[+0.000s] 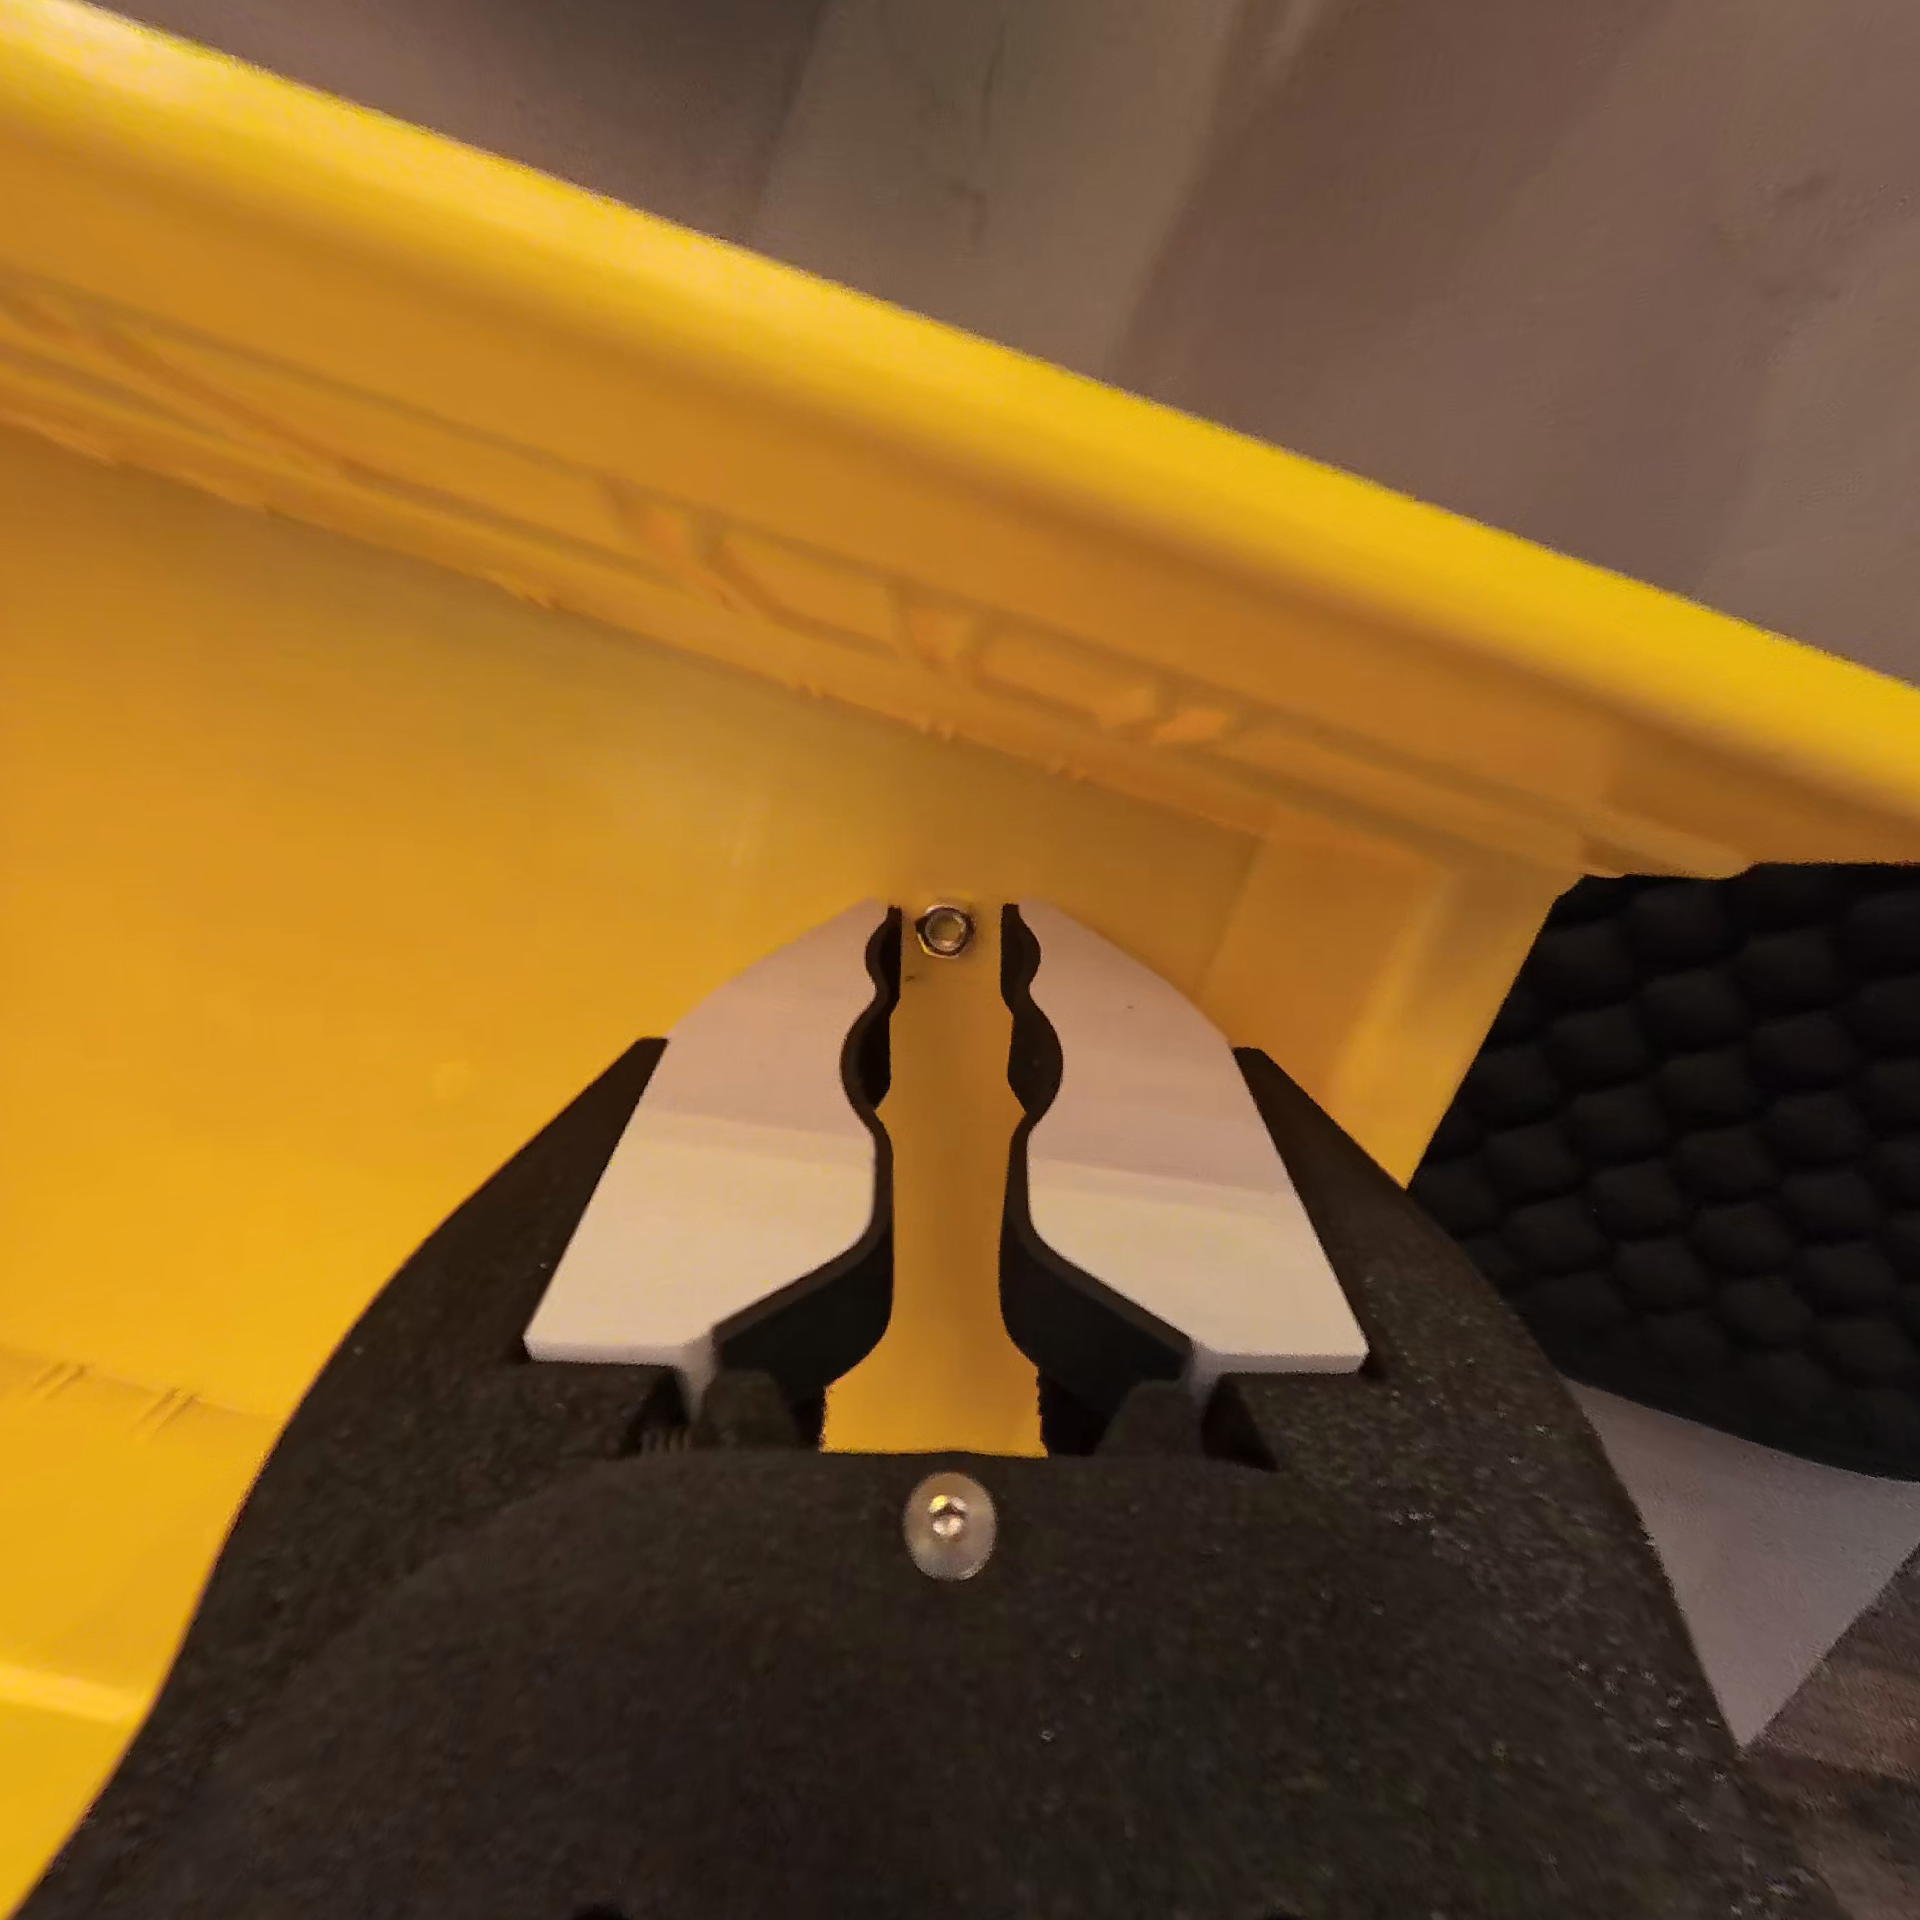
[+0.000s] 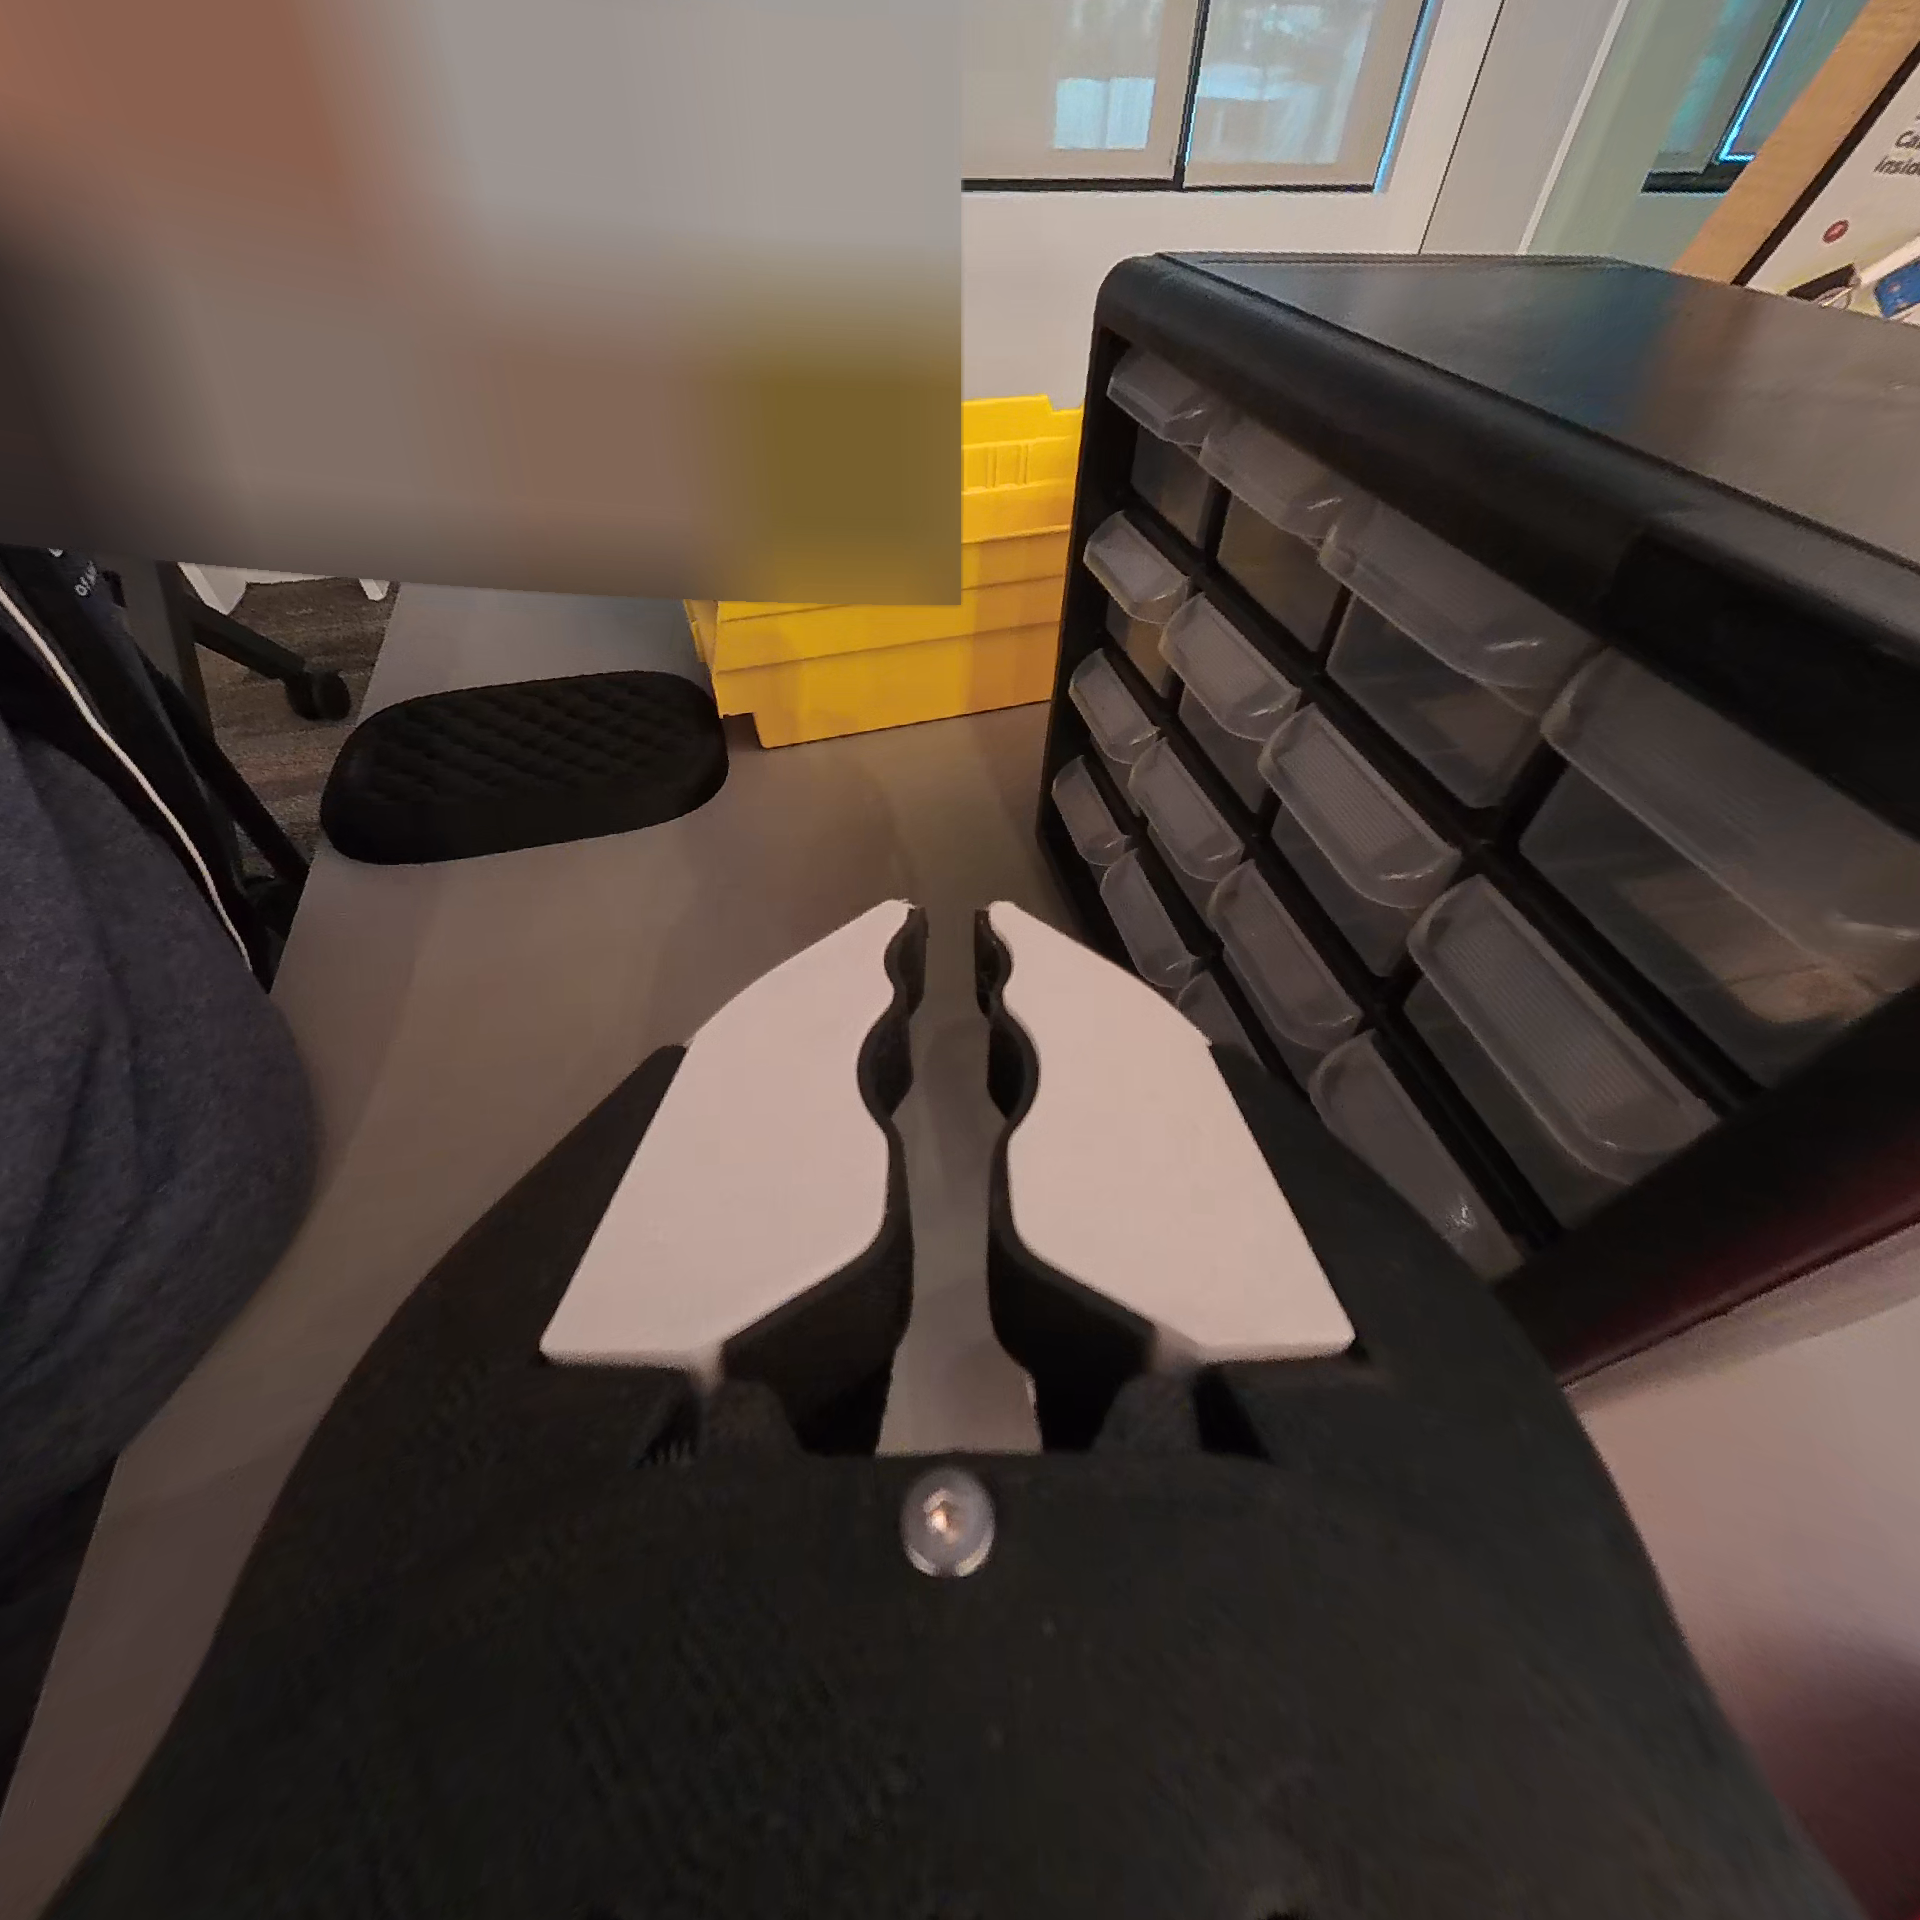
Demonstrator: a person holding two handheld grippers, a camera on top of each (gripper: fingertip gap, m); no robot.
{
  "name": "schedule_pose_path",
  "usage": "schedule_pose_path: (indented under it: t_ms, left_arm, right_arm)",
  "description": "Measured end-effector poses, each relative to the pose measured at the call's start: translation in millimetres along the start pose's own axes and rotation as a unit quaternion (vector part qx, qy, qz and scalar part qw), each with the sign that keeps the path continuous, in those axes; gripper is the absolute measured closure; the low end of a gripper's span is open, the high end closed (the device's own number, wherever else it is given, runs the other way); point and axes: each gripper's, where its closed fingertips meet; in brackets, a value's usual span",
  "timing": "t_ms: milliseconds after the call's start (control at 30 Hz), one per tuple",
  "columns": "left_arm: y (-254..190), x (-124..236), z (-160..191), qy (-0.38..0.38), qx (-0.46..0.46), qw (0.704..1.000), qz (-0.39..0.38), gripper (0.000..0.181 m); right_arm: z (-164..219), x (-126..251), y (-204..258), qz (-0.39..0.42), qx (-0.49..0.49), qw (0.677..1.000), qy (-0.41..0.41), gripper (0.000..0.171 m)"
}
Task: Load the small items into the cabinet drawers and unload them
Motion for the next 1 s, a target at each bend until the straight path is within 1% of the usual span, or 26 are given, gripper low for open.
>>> schedule_pose_path:
  t_ms: [167, 267, 400, 500, 600, 733, 800, 867, 933, 1000]
  left_arm:
    - [1.4, 0.2, 1.4, 0.001, 0.011, 1.0, -0.003, 0.17]
    - [2.4, 0.8, 2.7, 0.005, 0.017, 1.0, -0.008, 0.17]
    - [8.9, 8.0, 6.2, 0.0, 0.01, 0.999, -0.046, 0.171]
    - [8.8, 25.6, 0.5, -0.027, 0.023, 0.997, -0.069, 0.171]
    - [8.5, 49.7, -7.8, -0.05, 0.024, 0.993, -0.108, 0.171]
    - [-0.4, 81.5, -23.2, -0.077, 0.021, 0.985, -0.151, 0.171]
    - [-8.1, 96.9, -35.4, -0.089, 0.011, 0.981, -0.17, 0.171]
    - [-20.5, 110.1, -56.3, -0.111, 0.002, 0.978, -0.177, 0.171]
    - [-40.4, 116.6, -88.6, -0.143, -0.005, 0.976, -0.162, 0.17]
    - [-64.8, 113.7, -128.9, -0.171, -0.024, 0.976, -0.136, 0.171]
  right_arm:
    - [3.5, -0.1, 1.6, -0.006, -0.003, 1.0, 0.007, 0.161]
    - [3.7, 0.1, 3.1, -0.008, -0.002, 1.0, 0.007, 0.161]
    - [0.3, 1.5, 6.2, -0.016, -0.004, 1.0, -0.004, 0.161]
    - [-0.7, 2.1, 6.9, -0.014, -0.001, 1.0, -0.008, 0.161]
    - [-4.6, 2.0, 8.5, -0.011, 0.005, 1.0, -0.015, 0.161]
    - [-13.3, 4.9, 8.1, 0.012, 0.018, 0.999, -0.025, 0.162]
    - [-22.1, 10.4, 7.3, 0.025, 0.025, 0.999, -0.041, 0.163]
    - [-35.5, 21.2, -0.1, 0.058, 0.018, 0.996, -0.06, 0.164]
    - [-51.4, 38.8, -5.4, 0.083, 0.004, 0.994, -0.072, 0.164]
    - [-64.4, 60.8, -3.0, 0.082, 0.008, 0.994, -0.077, 0.164]
Point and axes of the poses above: each gripper's, where its closed fingertips meet, x back along the fingers, z out of its underside, y = z × x across the jaws, and after that the axes turned 5 degrees about -y, right-handed
